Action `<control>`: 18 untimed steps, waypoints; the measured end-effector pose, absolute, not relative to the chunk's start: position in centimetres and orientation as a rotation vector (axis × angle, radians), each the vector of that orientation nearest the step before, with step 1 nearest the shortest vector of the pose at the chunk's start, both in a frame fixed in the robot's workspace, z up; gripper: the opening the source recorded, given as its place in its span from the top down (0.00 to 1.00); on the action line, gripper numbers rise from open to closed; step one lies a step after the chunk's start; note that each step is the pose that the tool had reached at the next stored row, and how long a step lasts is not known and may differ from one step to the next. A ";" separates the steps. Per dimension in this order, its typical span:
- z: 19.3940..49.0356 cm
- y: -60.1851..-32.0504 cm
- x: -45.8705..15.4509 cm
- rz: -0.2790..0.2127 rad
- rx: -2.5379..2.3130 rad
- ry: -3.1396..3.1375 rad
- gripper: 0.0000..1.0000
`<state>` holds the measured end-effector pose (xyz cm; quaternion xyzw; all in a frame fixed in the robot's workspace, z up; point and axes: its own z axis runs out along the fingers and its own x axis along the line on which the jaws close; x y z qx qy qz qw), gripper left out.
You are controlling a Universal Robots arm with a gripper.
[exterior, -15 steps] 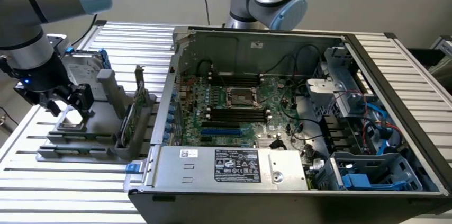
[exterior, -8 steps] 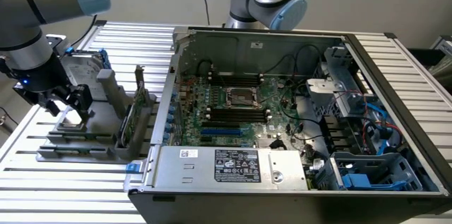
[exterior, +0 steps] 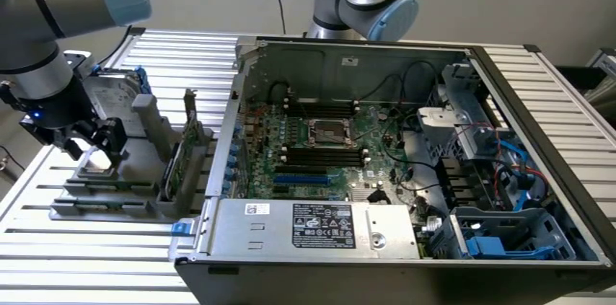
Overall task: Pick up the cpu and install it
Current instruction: 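Pick up the cpu and move it towards the insertion slot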
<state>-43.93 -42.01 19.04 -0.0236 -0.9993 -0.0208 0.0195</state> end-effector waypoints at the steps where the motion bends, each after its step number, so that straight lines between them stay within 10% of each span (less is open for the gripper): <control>1: 19.0 -42.0 -43.9 -0.065 -0.073 -3.101 0.29; 18: 18.5 -42.1 -43.6 -0.072 -0.073 -3.101 0.29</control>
